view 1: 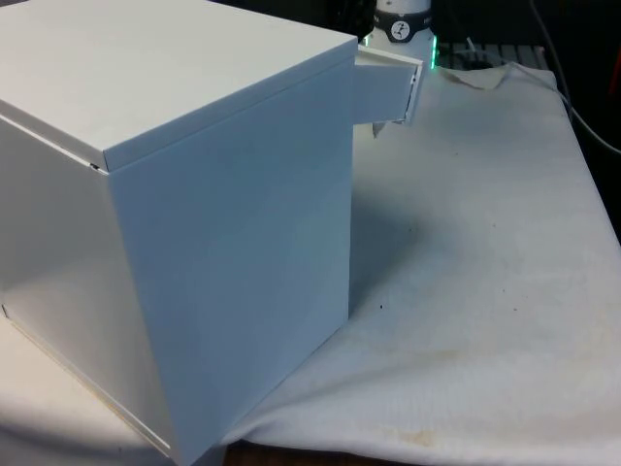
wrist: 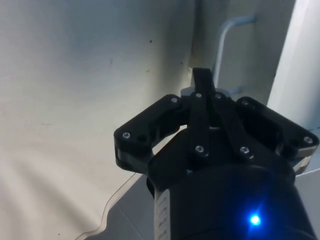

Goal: Open the drawer, then close it.

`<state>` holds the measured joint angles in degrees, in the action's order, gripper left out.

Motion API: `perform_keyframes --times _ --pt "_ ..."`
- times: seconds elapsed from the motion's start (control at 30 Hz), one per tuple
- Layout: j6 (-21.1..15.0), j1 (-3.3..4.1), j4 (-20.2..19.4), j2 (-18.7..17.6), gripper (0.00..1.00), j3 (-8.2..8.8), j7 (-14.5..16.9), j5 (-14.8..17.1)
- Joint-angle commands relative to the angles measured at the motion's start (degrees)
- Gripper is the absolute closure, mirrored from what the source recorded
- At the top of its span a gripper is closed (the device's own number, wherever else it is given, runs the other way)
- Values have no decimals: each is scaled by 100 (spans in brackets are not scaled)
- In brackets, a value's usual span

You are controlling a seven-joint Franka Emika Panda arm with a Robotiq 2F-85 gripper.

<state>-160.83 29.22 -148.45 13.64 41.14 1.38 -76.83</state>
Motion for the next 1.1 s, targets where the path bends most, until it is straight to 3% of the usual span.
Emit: perform_keyframes --times 0.0,0.73,0.77,1.03,1.07 --pt "-6 6 86 -40 100 29 97 46" --pt "-34 23 653 -201 100 126 281 115" --pt "11 6 619 -143 100 86 183 23" --pt "-138 23 951 -458 100 201 292 160" --pt "-34 6 922 -390 100 149 183 57"
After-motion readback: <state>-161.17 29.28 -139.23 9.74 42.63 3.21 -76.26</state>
